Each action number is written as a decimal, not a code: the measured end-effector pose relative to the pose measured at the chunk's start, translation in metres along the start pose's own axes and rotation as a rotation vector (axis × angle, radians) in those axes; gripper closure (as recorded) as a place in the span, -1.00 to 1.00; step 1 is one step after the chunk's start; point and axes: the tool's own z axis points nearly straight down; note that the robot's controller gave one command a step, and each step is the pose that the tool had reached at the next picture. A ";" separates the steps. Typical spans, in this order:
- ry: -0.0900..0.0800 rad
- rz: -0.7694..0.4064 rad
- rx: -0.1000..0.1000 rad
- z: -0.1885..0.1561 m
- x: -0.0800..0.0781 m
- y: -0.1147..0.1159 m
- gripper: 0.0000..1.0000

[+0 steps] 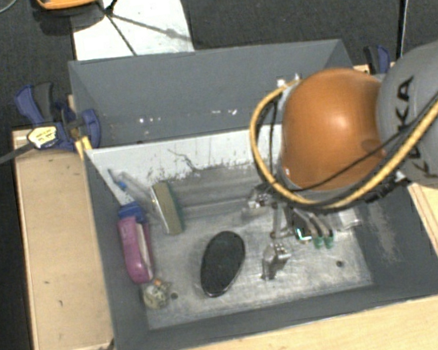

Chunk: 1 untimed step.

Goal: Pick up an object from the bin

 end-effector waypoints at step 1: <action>-0.037 -0.158 -0.007 0.140 -0.017 0.024 -1.00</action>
Offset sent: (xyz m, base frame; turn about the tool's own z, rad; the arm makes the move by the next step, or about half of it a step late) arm 0.0085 0.0215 -0.1445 -0.1588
